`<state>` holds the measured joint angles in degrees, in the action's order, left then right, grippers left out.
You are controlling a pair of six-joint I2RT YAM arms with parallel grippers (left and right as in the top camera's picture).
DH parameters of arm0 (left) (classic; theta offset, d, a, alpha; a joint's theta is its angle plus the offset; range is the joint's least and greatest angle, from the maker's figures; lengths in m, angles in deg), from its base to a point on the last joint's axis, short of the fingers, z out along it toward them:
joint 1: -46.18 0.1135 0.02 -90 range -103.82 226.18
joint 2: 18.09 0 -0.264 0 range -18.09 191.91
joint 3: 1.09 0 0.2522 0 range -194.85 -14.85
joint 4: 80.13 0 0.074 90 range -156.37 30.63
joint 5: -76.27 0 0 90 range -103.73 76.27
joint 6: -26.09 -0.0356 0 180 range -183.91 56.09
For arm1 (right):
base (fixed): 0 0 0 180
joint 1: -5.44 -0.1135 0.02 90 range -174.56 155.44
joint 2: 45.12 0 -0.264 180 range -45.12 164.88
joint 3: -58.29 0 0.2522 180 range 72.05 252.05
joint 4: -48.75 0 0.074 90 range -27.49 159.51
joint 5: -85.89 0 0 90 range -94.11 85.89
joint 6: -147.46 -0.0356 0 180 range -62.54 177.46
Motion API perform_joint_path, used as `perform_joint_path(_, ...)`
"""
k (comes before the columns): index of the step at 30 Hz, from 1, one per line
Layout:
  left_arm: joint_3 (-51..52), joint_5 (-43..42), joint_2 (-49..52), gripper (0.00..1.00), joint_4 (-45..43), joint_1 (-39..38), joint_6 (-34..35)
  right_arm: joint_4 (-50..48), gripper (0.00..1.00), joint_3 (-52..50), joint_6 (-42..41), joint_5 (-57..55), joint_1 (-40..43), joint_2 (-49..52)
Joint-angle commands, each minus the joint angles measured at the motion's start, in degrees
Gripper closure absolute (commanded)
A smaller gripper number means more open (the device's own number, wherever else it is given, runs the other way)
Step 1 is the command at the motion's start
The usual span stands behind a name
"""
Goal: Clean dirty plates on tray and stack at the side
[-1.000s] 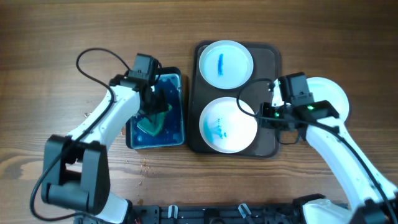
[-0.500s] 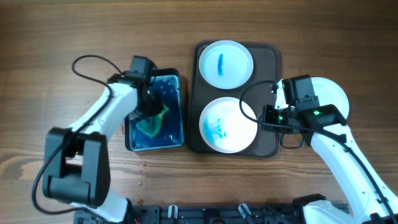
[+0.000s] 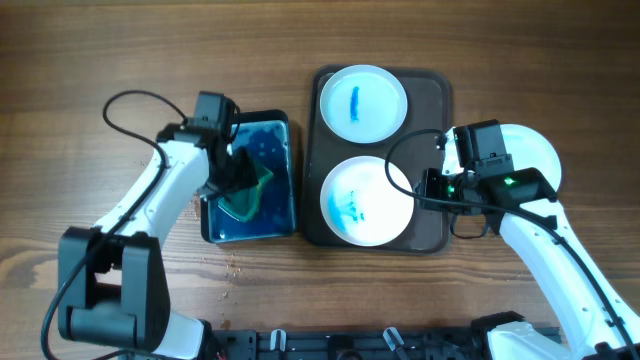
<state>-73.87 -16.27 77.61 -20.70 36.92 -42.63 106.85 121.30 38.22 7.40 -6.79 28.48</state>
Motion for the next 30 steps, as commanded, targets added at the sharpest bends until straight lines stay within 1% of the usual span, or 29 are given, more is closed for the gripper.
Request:
perform_joint_path(1,6.54,-0.68,1.07,0.39,-4.94,-0.61,-1.36,-0.61,0.61,0.98,-0.48,-0.59,-0.09,-0.7)
perform_joint_path(2,7.72,-0.66,1.07,0.47,-6.43,-0.83,-1.36,-0.66,0.61,0.98,-0.48,-0.61,-0.09,-0.7)
perform_joint_path(4,8.39,-0.61,1.07,0.67,-7.39,-1.18,-1.38,-0.63,0.61,0.98,-0.46,-0.61,-0.09,-0.7)
perform_joint_path(6,7.93,-0.63,0.87,0.75,-7.19,-1.22,-1.38,-0.57,0.61,0.98,-0.44,-0.61,-0.09,-0.7)
perform_joint_path(7,7.21,-0.61,0.59,0.75,-6.62,-1.22,-1.38,-0.55,0.61,0.98,-0.44,-0.59,-0.09,-0.7)
perform_joint_path(8,6.4,-0.61,0.24,0.73,-5.81,-1.22,-1.38,-0.55,0.61,0.98,-0.42,-0.59,-0.11,-0.7)
perform_joint_path(10,3.93,-0.61,-0.68,0.62,-3.26,-1.22,-1.4,-0.55,0.61,0.98,-0.42,-0.59,-0.09,-0.7)
perform_joint_path(14,-0.74,-0.63,-2.19,0.45,1.68,-1.25,-1.4,-0.55,0.61,0.98,-0.44,-0.59,-0.09,-0.7)
perform_joint_path(16,-1.22,-0.63,-2.54,0.38,2.47,-1.22,-1.4,-0.5,0.61,0.98,-0.44,-0.59,-0.09,-0.7)
perform_joint_path(18,-1.18,-0.66,-2.54,0.37,3.63,-1.25,-1.38,-0.52,0.61,0.98,-0.44,-0.61,-0.11,-0.7)
perform_joint_path(21,-0.13,-0.66,-2.03,0.39,3.87,-1.9,-1.38,-0.59,0.61,0.98,-0.44,-0.61,-0.09,-0.7)
perform_joint_path(25,4.48,-0.63,-0.48,0.44,-0.87,-4.44,-1.38,-0.66,0.61,0.98,-0.44,-0.61,-0.09,-0.7)
perform_joint_path(26,5.86,-0.61,0.07,0.47,-2.67,-5.03,-1.36,-0.66,0.61,0.98,-0.44,-0.61,-0.09,-0.7)
perform_joint_path(27,7.26,-0.57,0.66,0.52,-4.55,-5.46,-1.36,-0.63,0.61,0.98,-0.46,-0.61,-0.09,-0.7)
perform_joint_path(28,8.44,-0.24,1.16,0.7,-6.19,-5.7,-1.33,-0.61,0.61,0.98,-0.44,-0.59,-0.09,-0.7)
perform_joint_path(29,9.22,0.46,1.62,0.81,-7.3,-5.77,-0.85,-0.59,0.61,0.98,-0.46,-0.59,-0.09,-0.7)
perform_joint_path(30,9.62,1.73,1.97,0.96,-7.82,-5.75,0.52,-0.55,0.61,0.98,-0.44,-0.59,-0.09,-0.7)
